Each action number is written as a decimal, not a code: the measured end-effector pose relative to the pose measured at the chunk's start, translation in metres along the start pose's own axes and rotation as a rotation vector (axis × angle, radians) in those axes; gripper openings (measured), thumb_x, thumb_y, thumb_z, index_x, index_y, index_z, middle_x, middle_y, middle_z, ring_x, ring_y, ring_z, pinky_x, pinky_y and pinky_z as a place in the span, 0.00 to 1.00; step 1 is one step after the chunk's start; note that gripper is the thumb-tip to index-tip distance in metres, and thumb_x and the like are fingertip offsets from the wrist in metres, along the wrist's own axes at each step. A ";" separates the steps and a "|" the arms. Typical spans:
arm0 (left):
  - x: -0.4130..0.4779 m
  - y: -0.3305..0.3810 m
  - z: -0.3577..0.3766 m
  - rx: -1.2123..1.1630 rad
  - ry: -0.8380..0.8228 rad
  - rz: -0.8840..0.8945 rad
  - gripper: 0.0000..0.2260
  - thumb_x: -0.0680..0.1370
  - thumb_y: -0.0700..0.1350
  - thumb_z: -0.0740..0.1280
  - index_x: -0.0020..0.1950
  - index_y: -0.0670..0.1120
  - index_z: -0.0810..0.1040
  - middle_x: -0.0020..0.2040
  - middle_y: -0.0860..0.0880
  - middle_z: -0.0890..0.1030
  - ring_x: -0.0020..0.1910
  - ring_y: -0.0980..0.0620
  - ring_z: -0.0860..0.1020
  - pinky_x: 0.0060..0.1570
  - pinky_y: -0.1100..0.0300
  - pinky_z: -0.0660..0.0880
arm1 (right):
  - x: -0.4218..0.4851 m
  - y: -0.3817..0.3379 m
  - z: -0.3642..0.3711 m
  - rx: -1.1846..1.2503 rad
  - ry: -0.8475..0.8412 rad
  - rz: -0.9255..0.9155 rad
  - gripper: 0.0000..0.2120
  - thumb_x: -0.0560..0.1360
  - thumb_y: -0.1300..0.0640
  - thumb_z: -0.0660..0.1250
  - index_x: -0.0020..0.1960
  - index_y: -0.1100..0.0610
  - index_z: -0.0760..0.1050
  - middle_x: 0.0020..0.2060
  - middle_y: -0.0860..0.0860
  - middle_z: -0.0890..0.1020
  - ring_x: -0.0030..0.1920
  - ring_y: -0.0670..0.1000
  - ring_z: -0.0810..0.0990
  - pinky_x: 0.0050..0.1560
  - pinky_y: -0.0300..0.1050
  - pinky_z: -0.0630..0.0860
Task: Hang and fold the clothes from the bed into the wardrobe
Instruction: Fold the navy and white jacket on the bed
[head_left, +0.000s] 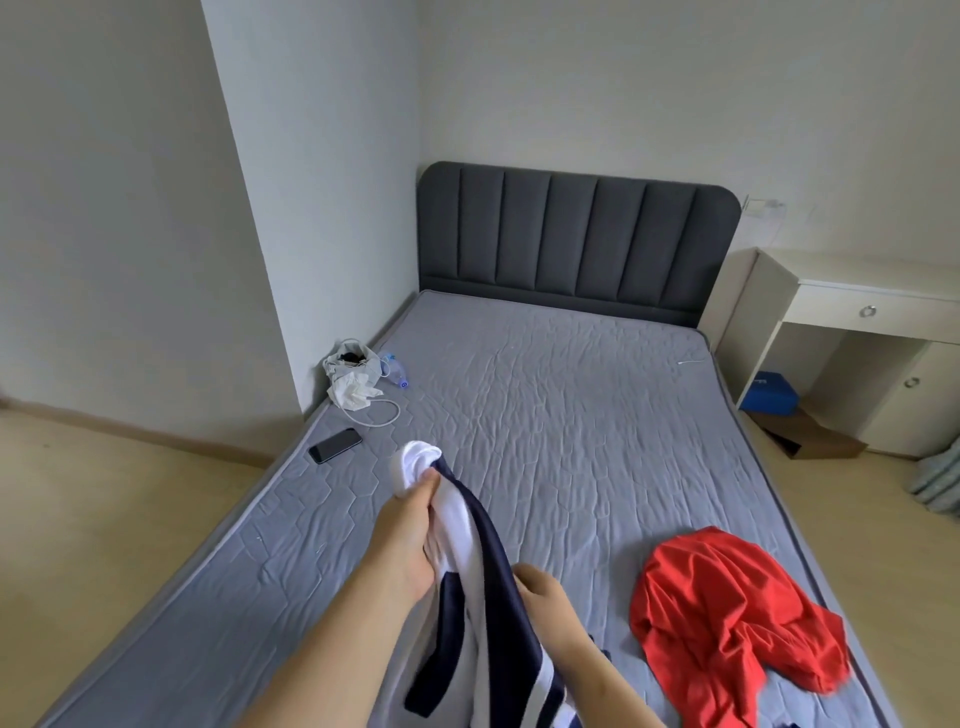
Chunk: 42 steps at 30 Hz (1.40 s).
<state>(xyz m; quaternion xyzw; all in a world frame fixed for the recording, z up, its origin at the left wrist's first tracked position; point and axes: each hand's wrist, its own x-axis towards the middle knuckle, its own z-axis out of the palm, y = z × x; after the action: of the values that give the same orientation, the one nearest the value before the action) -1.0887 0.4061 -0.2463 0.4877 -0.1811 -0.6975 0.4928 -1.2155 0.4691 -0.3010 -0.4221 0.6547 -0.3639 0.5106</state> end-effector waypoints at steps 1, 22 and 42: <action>0.001 -0.001 -0.002 0.015 0.001 0.013 0.11 0.79 0.47 0.63 0.55 0.41 0.76 0.43 0.43 0.81 0.41 0.47 0.79 0.41 0.56 0.76 | 0.001 -0.002 0.001 0.035 0.001 0.002 0.14 0.78 0.60 0.60 0.33 0.57 0.67 0.26 0.46 0.69 0.32 0.47 0.66 0.30 0.38 0.62; -0.017 -0.022 -0.017 0.515 0.001 0.128 0.06 0.77 0.44 0.67 0.49 0.42 0.78 0.36 0.47 0.81 0.35 0.51 0.78 0.33 0.65 0.75 | -0.003 -0.072 -0.007 0.603 -0.027 -0.126 0.04 0.78 0.63 0.61 0.50 0.56 0.72 0.39 0.51 0.82 0.37 0.47 0.80 0.39 0.39 0.75; -0.006 -0.006 -0.024 1.076 -0.133 0.639 0.22 0.73 0.51 0.66 0.66 0.58 0.68 0.72 0.52 0.66 0.67 0.58 0.69 0.63 0.58 0.71 | -0.003 -0.064 -0.008 0.004 0.125 -0.422 0.12 0.77 0.56 0.64 0.35 0.53 0.70 0.26 0.42 0.74 0.30 0.41 0.71 0.31 0.30 0.66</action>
<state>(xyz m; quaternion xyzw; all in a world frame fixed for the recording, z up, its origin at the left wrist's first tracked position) -1.0706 0.4195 -0.2586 0.5448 -0.6737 -0.3557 0.3503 -1.2118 0.4484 -0.2403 -0.5254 0.5816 -0.4894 0.3824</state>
